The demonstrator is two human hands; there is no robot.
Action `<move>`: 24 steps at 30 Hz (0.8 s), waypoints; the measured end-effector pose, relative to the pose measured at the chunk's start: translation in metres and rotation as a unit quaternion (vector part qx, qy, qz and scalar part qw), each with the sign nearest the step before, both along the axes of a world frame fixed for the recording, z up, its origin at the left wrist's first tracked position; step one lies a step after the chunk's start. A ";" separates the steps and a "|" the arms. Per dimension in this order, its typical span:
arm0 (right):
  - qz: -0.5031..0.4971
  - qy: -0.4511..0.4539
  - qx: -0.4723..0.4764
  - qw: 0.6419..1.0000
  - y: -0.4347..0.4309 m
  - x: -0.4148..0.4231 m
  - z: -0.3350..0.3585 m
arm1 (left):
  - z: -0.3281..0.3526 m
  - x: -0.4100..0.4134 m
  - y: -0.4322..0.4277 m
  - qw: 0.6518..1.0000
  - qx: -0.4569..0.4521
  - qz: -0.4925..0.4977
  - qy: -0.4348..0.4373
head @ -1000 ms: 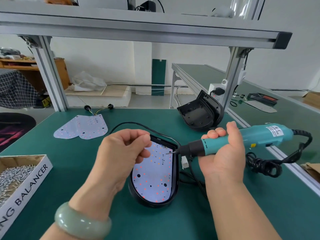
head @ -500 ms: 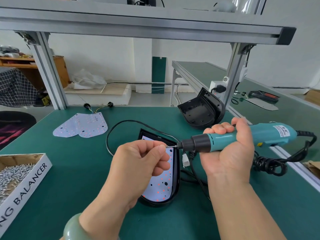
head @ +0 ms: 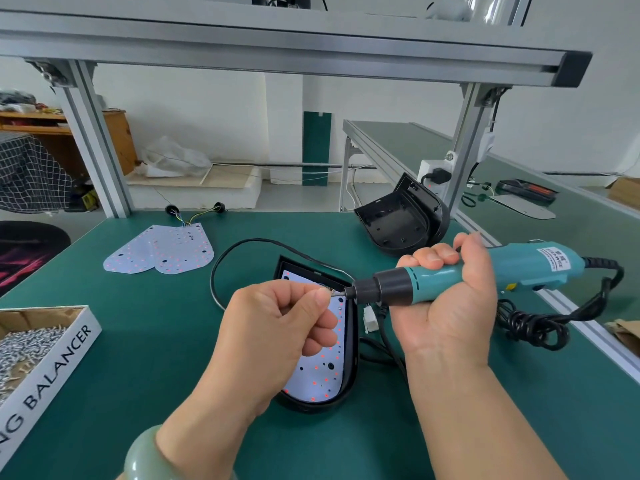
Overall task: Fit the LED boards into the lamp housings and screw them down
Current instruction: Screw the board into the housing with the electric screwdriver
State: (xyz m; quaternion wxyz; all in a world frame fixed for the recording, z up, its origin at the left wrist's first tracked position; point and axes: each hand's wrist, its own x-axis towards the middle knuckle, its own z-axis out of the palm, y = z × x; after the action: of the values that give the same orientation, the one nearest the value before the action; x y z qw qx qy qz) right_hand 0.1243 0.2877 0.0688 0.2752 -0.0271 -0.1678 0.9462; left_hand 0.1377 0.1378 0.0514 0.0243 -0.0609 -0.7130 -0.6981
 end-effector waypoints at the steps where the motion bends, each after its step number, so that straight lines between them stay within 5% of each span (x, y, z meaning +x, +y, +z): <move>1: 0.002 -0.002 -0.003 1.000 -0.001 0.000 0.000 | -0.001 0.000 0.000 1.000 0.003 0.001 -0.001; 14: -0.012 -0.002 -0.010 1.000 0.001 0.000 0.000 | 0.001 -0.002 0.002 0.999 0.025 -0.009 -0.023; 20: -0.029 -0.017 0.007 0.999 0.009 -0.005 -0.001 | 0.012 -0.022 -0.025 0.972 -0.167 0.155 0.063; 24: -0.042 -0.037 0.049 0.997 0.006 -0.023 0.003 | 0.003 -0.045 -0.030 0.953 -0.272 0.062 -0.117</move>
State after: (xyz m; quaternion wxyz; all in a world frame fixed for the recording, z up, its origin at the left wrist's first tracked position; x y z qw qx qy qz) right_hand 0.1013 0.2934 0.0718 0.3098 -0.0555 -0.2227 0.9227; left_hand 0.0925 0.1079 0.0548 -0.0337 0.0610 -0.8759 -0.4775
